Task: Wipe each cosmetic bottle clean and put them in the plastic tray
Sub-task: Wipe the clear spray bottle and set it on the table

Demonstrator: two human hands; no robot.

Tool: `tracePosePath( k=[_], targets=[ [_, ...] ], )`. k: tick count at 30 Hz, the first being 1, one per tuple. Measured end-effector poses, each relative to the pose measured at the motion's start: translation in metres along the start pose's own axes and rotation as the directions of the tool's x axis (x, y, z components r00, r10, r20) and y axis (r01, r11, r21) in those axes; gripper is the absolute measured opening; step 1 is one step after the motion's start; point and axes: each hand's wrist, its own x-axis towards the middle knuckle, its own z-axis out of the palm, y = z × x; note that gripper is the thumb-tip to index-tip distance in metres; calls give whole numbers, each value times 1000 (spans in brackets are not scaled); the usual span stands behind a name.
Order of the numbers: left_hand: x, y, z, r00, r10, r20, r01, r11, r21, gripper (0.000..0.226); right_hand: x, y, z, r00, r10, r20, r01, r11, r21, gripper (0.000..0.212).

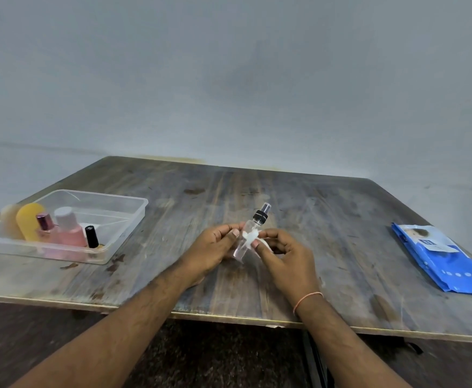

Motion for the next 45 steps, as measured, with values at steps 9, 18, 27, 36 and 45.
tracePosePath(
  k=[9,18,27,36,45],
  targets=[
    [-3,1,-2,997,28,65,-29,999,18,45,3,0,0,999,23,-47,-17,992,127,19],
    [5,-2,-9,1000,12,-11,-15,968,-251,43,0,1,2,982,5,187,-7,1000,10,18],
    [-2,3,-4,999,27,45,-20,989,-144,51,2,1,2,993,69,100,-85,984,157,19],
    [-7,3,-1,986,59,154,-73,994,87,44,7,3,-3,988,155,-22,-146,963,226,20],
    [-5,3,-4,995,82,59,-78,995,-55,51,5,6,2,978,155,142,-177,972,155,16]
  ],
)
